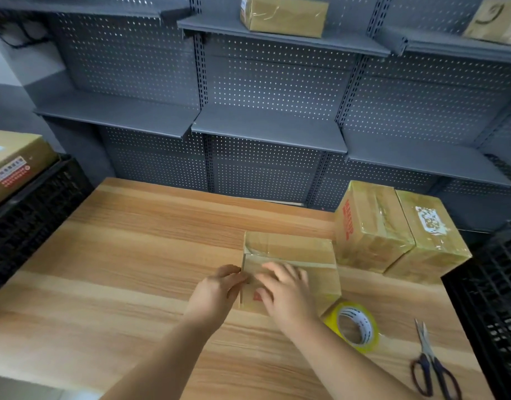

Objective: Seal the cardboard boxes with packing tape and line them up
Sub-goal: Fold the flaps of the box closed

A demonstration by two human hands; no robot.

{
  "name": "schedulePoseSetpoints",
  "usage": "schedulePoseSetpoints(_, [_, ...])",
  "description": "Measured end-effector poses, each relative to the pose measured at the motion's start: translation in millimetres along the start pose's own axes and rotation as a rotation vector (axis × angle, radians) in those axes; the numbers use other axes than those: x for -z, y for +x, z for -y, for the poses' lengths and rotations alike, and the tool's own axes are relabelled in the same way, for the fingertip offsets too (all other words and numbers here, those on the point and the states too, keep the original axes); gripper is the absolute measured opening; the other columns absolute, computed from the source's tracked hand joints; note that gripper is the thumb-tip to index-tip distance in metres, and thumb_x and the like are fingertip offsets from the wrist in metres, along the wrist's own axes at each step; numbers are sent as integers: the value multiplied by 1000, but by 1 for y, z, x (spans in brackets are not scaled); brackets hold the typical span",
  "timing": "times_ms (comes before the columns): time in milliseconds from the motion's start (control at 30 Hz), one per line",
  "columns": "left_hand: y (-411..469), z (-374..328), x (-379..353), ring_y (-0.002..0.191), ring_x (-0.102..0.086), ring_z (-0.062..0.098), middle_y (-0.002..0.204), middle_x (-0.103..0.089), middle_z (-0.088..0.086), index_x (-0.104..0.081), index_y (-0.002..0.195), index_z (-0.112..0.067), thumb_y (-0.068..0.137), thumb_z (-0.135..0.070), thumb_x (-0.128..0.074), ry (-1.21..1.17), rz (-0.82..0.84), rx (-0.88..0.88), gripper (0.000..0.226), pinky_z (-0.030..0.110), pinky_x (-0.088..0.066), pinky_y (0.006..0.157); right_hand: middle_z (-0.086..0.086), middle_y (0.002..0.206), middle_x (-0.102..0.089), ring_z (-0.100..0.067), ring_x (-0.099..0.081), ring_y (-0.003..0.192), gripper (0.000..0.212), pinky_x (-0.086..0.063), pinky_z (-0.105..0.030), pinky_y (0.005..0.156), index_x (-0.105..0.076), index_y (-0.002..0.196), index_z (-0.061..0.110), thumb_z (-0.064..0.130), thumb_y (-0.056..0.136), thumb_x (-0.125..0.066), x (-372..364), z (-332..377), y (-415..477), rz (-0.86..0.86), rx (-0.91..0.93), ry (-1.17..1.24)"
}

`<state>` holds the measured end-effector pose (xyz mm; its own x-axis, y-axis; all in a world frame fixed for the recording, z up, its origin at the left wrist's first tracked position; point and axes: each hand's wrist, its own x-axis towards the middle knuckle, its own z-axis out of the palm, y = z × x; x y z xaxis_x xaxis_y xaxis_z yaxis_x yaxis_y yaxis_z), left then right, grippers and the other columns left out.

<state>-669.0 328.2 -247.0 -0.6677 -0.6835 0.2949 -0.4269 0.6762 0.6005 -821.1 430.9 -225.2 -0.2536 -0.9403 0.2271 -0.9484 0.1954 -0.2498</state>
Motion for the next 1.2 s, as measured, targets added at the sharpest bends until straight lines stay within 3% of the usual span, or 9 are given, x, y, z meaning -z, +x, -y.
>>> schedulePoseSetpoints(67, [3, 2, 2, 72, -69, 18, 102, -71, -9, -75, 95, -25, 86, -26, -56, 111, -22, -92, 21, 27, -56, 53, 16, 111, -64, -15, -52, 105, 29, -45, -37, 76, -76, 98, 29, 21, 71, -83, -8, 5, 0, -64, 29, 29])
schedulePoseSetpoints(167, [3, 5, -3, 60, -68, 21, 96, -73, -4, -76, 90, -21, 83, -27, -46, 238, -21, -148, 31, 27, -55, 51, 17, 108, -64, -17, -51, 103, 29, -41, -36, 74, -75, 95, 28, 18, 69, -81, -17, 6, 0, -88, 61, -46])
schedulePoseSetpoints(267, [0, 3, -6, 59, -67, 20, 95, -73, -2, -76, 97, -18, 84, -23, -48, 251, -21, -163, 31, 26, -54, 52, 15, 106, -66, -18, -52, 101, 34, -35, -36, 76, -75, 96, 28, 18, 64, -82, -20, 3, 0, -110, 96, -110])
schedulePoseSetpoints(367, [-4, 3, -3, 62, -69, 18, 95, -75, -2, -74, 108, -17, 86, -25, -50, 233, -61, -193, 33, 22, -53, 48, 15, 97, -70, -17, -56, 92, 31, -44, -33, 71, -77, 87, 29, 17, 60, -86, -18, 3, 3, -183, 110, -38])
schedulePoseSetpoints(533, [2, 0, -5, 48, -62, 23, 76, -72, -3, -72, 89, -17, 80, -16, -47, 310, -46, -217, 26, 23, -47, 38, 13, 98, -72, -19, -59, 89, 32, -49, -34, 69, -74, 80, 26, 9, 55, -86, -19, -5, 4, -193, 137, 5])
schedulePoseSetpoints(900, [9, -12, 0, 45, -60, 19, 66, -69, -8, -75, 83, -24, 77, -18, -49, 366, -47, -245, 27, 18, -38, 38, 13, 94, -71, -19, -54, 88, 31, -53, -34, 68, -74, 74, 25, 8, 51, -86, -20, -9, 9, -201, 151, -26])
schedulePoseSetpoints(1000, [14, -12, 3, 48, -62, 19, 70, -71, -8, -75, 86, -24, 71, -10, -69, 352, 7, -268, 21, 19, -43, 41, 15, 90, -70, -20, -62, 81, 36, -54, -33, 65, -75, 77, 27, 11, 48, -89, -17, -17, 16, -169, 139, -21])
schedulePoseSetpoints(1100, [19, -15, -3, 40, -56, 23, 55, -63, -5, -73, 82, -20, 44, 1, -85, 407, 88, -256, 45, 18, -36, 37, 15, 92, -69, -19, -61, 86, 41, -54, -32, 69, -74, 78, 26, 9, 44, -88, -18, -17, 14, -164, 65, 0])
schedulePoseSetpoints(1200, [15, -16, -1, 37, -51, 21, 49, -57, -7, -67, 84, -20, 55, -5, -82, 413, 56, -252, 36, 18, -34, 41, 17, 99, -66, -15, -57, 92, 36, -55, -33, 73, -70, 84, 29, 18, 54, -86, -11, -11, 11, -92, 60, 3])
